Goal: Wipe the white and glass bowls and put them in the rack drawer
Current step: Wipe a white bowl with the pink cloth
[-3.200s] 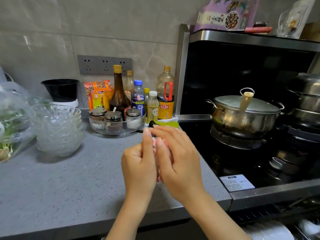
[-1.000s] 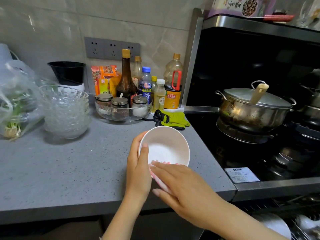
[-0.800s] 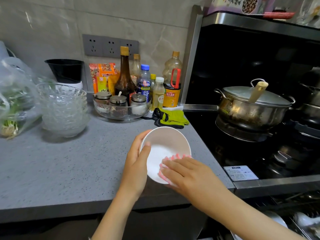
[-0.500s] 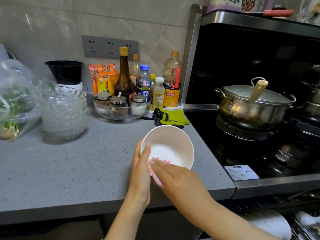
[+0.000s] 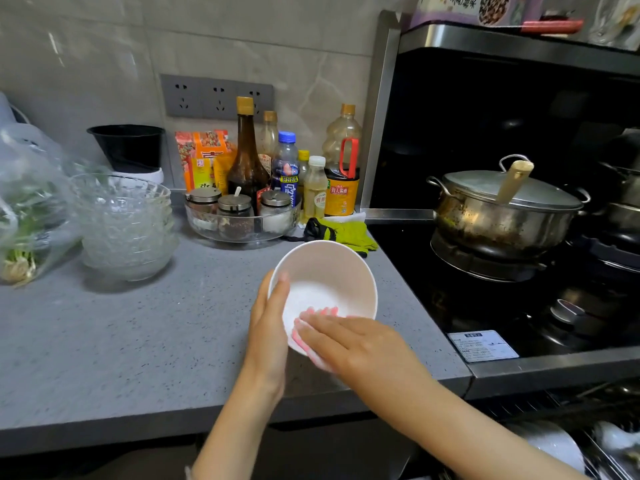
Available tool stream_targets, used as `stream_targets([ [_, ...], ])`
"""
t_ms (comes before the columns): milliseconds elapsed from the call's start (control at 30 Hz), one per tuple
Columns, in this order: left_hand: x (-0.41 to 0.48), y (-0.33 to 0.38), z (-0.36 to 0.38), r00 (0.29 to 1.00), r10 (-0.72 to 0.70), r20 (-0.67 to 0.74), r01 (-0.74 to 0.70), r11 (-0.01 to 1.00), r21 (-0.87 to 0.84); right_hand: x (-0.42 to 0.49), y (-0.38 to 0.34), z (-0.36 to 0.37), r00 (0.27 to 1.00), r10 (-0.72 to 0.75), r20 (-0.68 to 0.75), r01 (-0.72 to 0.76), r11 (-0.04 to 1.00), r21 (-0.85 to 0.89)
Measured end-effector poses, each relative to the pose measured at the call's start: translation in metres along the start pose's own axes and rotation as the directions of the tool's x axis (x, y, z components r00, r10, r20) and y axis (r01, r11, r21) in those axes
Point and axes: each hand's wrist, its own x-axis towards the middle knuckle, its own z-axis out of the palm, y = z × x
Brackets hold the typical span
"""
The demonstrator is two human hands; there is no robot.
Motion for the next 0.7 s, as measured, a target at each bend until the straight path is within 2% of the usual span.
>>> stream_targets([
  [67,0.005,0.006,-0.008,0.996,0.067,0.066,-0.074,0.991,0.112,-0.006,0.013,-0.005,0.997,-0.067,0.041,0.068,0.998,-0.010],
  [167,0.002,0.005,-0.006,0.991,0.089,0.103,-0.101,0.988,0.113,-0.009,0.017,-0.004,0.995,-0.073,0.067,0.077,0.995,-0.059],
  [333,-0.007,-0.011,0.011,0.999,-0.002,-0.037,-0.001,0.996,-0.091,0.008,-0.010,0.002,0.988,0.155,0.003,-0.155,0.986,-0.068],
  [433,-0.004,-0.008,0.007,0.994,-0.063,-0.087,0.055,0.993,-0.101,0.004,-0.011,0.005,0.995,0.098,-0.025,-0.099,0.994,-0.034],
  [567,0.001,0.005,-0.007,1.000,-0.002,-0.004,0.002,1.000,0.024,-0.005,0.005,0.004,1.000,-0.020,-0.016,0.019,0.998,-0.068],
  [700,-0.003,0.005,-0.002,1.000,-0.024,-0.009,0.024,0.999,-0.039,0.001,0.002,0.003,0.999,0.022,-0.026,-0.023,0.999,-0.037],
])
